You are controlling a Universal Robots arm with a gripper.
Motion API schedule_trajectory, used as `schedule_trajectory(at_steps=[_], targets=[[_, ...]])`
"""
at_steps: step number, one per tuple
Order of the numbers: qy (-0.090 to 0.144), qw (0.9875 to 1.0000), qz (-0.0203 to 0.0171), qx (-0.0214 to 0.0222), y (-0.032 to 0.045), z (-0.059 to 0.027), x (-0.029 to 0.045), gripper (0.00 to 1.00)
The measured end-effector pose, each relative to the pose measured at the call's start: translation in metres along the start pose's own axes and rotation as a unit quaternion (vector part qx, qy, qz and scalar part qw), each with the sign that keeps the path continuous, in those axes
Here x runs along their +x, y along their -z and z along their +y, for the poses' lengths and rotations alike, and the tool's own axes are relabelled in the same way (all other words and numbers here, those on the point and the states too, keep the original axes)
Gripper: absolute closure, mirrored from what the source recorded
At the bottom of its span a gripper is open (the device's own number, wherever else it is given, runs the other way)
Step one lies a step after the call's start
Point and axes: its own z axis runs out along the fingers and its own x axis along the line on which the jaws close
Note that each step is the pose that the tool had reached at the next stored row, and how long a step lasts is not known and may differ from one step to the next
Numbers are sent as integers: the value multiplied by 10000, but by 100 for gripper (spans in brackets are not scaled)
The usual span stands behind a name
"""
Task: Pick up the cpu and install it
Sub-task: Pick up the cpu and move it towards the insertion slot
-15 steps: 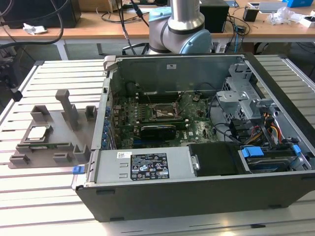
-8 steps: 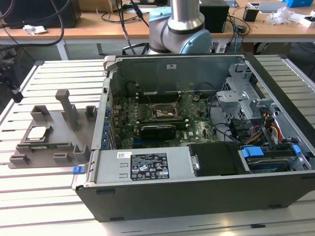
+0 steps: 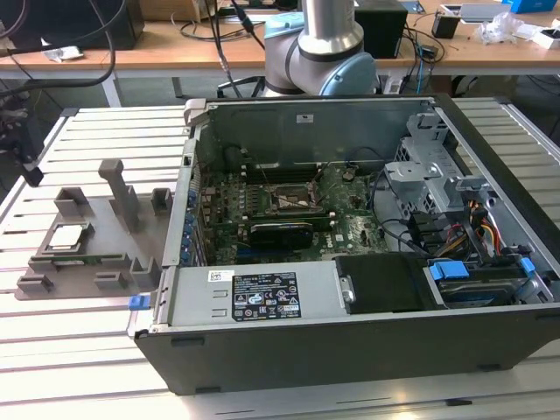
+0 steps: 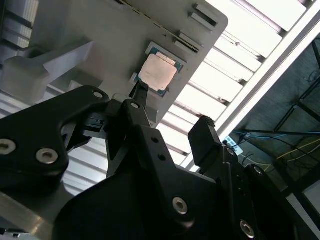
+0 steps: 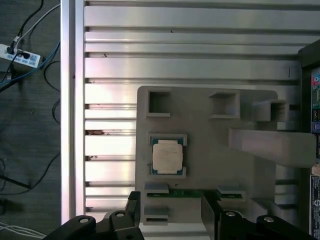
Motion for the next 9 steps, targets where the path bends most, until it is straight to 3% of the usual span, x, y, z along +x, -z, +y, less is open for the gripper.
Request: schedule_trajectory(at_steps=[3,5,9], targets=[[0,10000,1,1,-32,0,1,40],[0,10000,1,0,-107,1,3,40],[0,10000,1,0,-137,1,4,40]])
